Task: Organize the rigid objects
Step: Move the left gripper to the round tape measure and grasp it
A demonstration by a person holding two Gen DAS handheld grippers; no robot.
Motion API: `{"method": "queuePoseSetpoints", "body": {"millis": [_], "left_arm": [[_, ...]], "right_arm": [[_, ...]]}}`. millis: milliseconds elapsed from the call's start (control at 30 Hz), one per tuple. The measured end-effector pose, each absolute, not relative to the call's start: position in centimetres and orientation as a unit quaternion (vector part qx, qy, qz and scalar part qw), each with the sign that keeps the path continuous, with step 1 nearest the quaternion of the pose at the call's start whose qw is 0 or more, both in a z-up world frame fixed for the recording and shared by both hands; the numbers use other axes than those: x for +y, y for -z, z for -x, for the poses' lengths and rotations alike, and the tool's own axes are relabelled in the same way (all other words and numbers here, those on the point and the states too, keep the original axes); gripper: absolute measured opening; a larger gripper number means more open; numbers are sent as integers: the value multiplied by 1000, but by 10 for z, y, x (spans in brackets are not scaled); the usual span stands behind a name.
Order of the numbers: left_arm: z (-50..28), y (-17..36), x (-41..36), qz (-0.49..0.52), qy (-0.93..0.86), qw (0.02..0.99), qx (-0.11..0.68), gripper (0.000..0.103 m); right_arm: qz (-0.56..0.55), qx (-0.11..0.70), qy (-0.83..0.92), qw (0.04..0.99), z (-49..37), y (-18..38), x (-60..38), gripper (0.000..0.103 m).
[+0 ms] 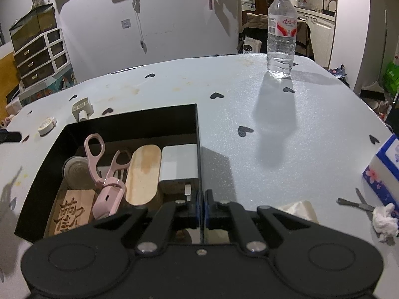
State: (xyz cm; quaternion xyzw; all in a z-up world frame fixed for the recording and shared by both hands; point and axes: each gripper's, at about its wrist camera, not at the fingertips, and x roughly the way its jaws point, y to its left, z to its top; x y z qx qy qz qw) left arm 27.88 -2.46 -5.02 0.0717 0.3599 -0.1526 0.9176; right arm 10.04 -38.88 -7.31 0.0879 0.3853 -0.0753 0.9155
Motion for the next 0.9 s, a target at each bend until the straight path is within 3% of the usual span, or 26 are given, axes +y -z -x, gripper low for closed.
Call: {"method": "queuePoseSetpoints", "body": {"millis": [500, 667, 900], "left_arm": [[-324, 93, -37, -80, 86, 946, 301, 90], [-343, 109, -37, -70, 69, 946, 310, 79], [-353, 114, -34, -36, 74, 948, 307, 72]], "right_arm": [[-83, 381, 103, 915, -75, 68, -374, 3], [-130, 360, 120, 916, -68, 71, -378, 5], [-142, 356, 125, 915, -69, 74, -379, 5]]}}
